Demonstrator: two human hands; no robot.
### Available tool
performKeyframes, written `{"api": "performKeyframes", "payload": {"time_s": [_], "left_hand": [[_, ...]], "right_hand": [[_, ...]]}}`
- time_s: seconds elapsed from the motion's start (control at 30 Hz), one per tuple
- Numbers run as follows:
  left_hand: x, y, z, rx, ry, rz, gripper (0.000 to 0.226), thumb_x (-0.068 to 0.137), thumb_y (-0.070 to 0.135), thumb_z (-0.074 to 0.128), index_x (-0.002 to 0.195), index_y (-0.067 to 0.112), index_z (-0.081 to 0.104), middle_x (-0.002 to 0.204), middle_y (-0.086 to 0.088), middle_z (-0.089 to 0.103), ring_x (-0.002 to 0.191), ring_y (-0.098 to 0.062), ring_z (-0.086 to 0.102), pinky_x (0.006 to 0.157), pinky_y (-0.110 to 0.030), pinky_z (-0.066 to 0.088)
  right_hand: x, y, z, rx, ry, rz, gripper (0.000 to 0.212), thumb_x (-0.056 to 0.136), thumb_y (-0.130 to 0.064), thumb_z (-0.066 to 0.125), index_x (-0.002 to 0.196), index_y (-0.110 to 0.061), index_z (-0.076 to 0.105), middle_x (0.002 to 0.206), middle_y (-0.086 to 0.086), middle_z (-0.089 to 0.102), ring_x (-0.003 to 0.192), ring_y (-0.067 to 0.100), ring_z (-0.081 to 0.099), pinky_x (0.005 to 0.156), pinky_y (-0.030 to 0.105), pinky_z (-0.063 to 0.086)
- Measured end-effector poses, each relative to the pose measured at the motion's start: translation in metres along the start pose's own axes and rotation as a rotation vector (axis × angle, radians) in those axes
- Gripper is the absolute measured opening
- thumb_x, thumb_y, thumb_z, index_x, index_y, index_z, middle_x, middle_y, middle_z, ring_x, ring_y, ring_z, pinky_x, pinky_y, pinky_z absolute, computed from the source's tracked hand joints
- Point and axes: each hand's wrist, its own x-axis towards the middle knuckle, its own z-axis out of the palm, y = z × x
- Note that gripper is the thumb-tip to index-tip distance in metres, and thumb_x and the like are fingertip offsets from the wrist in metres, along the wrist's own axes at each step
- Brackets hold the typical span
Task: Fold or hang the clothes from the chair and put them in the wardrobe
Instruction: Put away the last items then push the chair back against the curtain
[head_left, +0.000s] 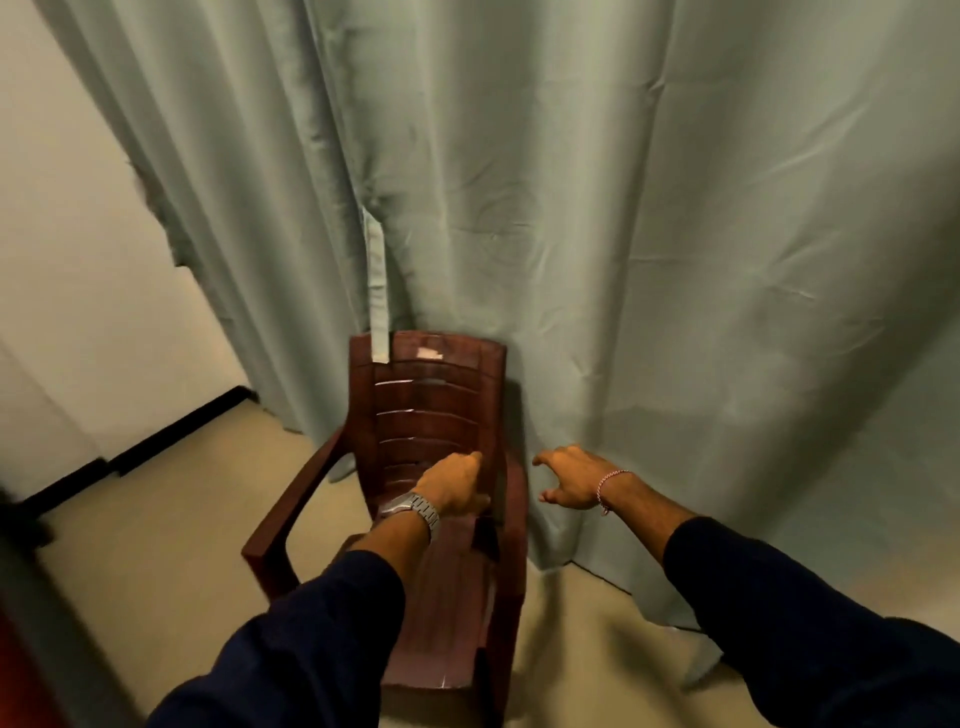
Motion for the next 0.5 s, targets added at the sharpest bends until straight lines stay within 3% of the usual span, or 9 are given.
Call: {"api": "performKeyframes", "payload": {"time_s": [0.23,0.4,0.5], "left_hand": [[-0.033,-0.089,0.020,-0.092,-0.021,-0.206,0.061,0.088,0.036,0.072,0.136,0.008,0.048,0.131,-0.015,0.061,0.118,-0.034,0.060,0.097,-0.045,0.050],[-0.037,-0.139,0.032,-0.143,-0.008,-0.313,0.055,0.090,0.034,0.070,0.133,0.007,0.052,0.130,-0.016,0.063,0.120,-0.034,0.059,0.097,-0.040,0.047],[-0.037,-0.166,0.041,-0.159,0.003,-0.389,0.054,0.093,0.033,0.066,0.137,0.005,0.050,0.133,-0.017,0.061,0.122,-0.035,0.057,0.098,-0.041,0.047]], "right_hand": [[0.055,-0.040,0.038,-0.047,-0.134,-0.083,0.067,0.093,-0.042,0.066,0.147,-0.009,0.041,0.142,0.016,0.052,0.128,0.034,0.052,0.104,0.042,0.047],[0.101,-0.042,0.078,-0.029,-0.274,-0.006,0.070,0.092,-0.045,0.067,0.142,-0.002,0.041,0.137,0.019,0.055,0.119,0.033,0.058,0.095,0.038,0.050],[0.124,-0.036,0.107,-0.003,-0.364,0.071,0.062,0.096,-0.047,0.060,0.136,0.000,0.054,0.137,0.017,0.056,0.115,0.028,0.059,0.087,0.031,0.047]]}}
